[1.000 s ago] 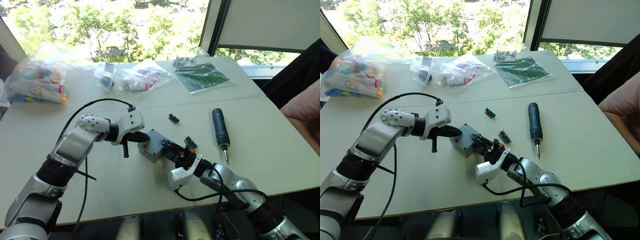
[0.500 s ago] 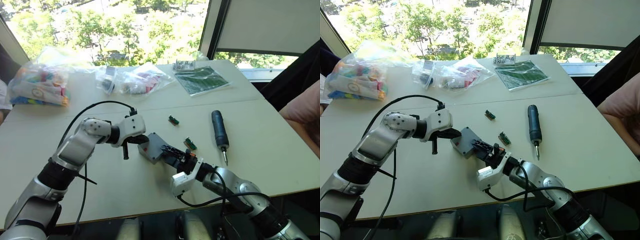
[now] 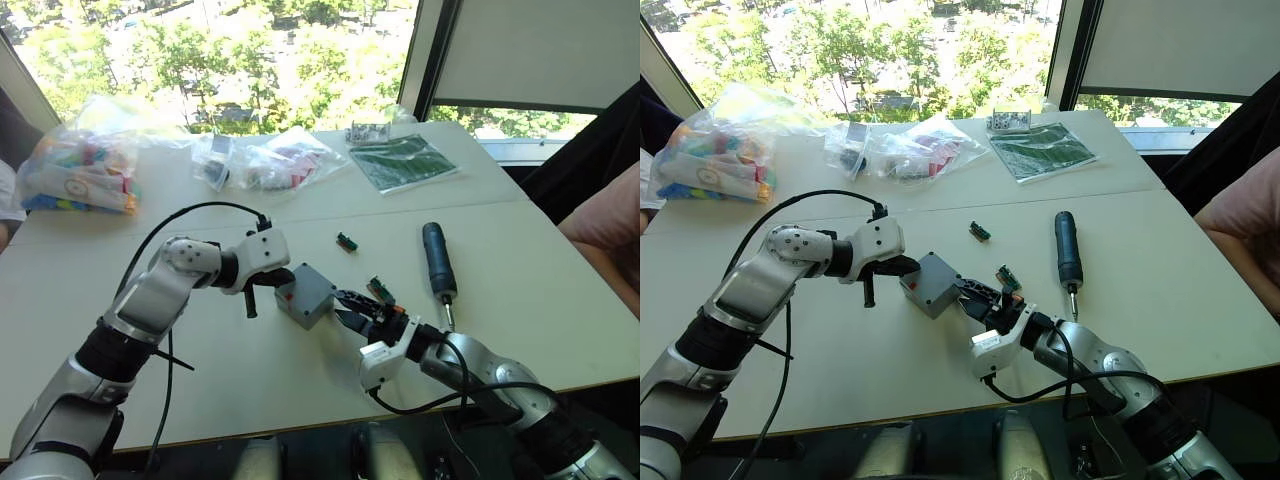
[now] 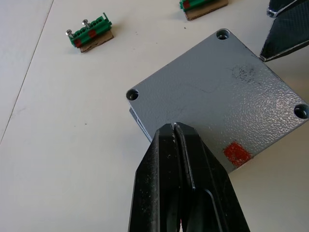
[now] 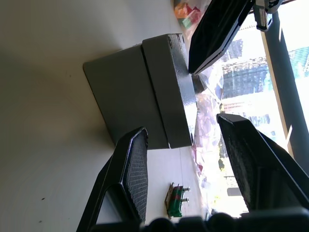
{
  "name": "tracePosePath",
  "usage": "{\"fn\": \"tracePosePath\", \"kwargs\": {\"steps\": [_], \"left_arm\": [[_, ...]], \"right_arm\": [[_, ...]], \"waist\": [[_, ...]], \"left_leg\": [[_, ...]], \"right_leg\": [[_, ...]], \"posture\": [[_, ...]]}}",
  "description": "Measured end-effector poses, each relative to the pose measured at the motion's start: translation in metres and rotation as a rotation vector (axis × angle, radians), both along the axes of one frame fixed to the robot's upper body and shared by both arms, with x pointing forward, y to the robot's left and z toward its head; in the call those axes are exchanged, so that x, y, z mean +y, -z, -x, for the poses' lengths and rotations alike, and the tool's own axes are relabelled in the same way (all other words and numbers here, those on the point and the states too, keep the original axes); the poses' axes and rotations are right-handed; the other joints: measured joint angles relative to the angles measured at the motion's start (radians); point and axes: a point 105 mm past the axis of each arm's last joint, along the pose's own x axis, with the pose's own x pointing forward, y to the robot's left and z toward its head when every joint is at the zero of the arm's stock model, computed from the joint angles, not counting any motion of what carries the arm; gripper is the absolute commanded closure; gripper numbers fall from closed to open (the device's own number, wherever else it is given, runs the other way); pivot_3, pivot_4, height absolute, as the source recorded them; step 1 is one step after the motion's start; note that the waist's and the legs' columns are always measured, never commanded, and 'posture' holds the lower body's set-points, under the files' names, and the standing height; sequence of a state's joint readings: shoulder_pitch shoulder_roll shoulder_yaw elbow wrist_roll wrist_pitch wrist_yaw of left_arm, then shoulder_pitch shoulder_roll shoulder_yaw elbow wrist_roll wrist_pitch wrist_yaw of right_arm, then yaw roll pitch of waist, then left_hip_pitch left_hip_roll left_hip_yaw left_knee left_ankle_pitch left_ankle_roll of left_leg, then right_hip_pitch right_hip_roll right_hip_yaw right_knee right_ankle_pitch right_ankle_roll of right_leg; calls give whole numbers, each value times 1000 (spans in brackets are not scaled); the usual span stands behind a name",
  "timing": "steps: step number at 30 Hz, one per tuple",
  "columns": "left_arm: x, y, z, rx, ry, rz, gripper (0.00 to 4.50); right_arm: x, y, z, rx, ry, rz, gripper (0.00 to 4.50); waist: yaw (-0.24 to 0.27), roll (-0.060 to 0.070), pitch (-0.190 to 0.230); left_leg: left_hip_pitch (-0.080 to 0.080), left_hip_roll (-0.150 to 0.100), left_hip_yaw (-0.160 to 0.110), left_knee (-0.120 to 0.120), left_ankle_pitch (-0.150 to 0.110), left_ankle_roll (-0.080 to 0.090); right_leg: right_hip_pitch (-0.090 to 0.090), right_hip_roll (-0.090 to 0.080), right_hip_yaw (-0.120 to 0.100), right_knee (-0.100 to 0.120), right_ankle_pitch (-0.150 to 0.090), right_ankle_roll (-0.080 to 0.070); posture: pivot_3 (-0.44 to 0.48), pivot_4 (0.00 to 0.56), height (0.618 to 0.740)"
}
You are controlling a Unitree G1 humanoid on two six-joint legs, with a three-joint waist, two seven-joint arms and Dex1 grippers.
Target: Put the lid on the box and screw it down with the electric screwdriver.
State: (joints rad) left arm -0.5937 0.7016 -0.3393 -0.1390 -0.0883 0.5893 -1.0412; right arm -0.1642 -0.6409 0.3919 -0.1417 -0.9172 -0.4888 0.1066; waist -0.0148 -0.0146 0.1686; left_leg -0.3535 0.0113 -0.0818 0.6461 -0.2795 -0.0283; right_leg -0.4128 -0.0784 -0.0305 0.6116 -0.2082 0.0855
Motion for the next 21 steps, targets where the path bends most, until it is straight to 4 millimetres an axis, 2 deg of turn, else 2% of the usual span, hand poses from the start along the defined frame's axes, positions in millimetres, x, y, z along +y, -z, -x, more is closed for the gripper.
{"fn": "tracePosePath", "kwargs": {"steps": [3, 7, 13, 17, 21], "left_arm": [[-1, 0, 0, 0, 3, 2, 4500], [-1, -1, 0, 0, 4, 2, 4500], [-1, -1, 0, -2, 8, -1, 4500], [-1, -3, -1, -7, 8, 1, 4500], [0, -4, -1, -4, -1, 30, 4500]], "right_arm": [[3, -6, 4, -5, -15, -33, 2758], [1, -6, 8, 32, -10, -84, 4452], [3, -22, 7, 78, -7, -214, 4452], [10, -15, 18, 302, -25, -334, 4452], [13, -11, 21, 418, -29, -366, 4452]], "waist": [[1, 0, 0], [0, 0, 0], [-1, 0, 0], [0, 0, 1], [0, 1, 2]], "left_leg": [[0, 0, 0, 0, 0, 0], [0, 0, 0, 0, 0, 0], [0, 0, -1, 0, 0, 0], [-1, 0, -1, 0, 0, 0], [-2, 0, -1, 0, 0, 0]], "right_leg": [[0, 0, 0, 0, 0, 0], [0, 0, 0, -1, 0, 0], [0, 0, -1, -2, -1, 0], [-1, 0, -1, -2, -1, 1], [-2, 0, -1, -4, -1, 1]], "posture": [[0, 150, 740], [0, 150, 740], [0, 150, 740], [0, 150, 740], [0, 150, 740]]}}
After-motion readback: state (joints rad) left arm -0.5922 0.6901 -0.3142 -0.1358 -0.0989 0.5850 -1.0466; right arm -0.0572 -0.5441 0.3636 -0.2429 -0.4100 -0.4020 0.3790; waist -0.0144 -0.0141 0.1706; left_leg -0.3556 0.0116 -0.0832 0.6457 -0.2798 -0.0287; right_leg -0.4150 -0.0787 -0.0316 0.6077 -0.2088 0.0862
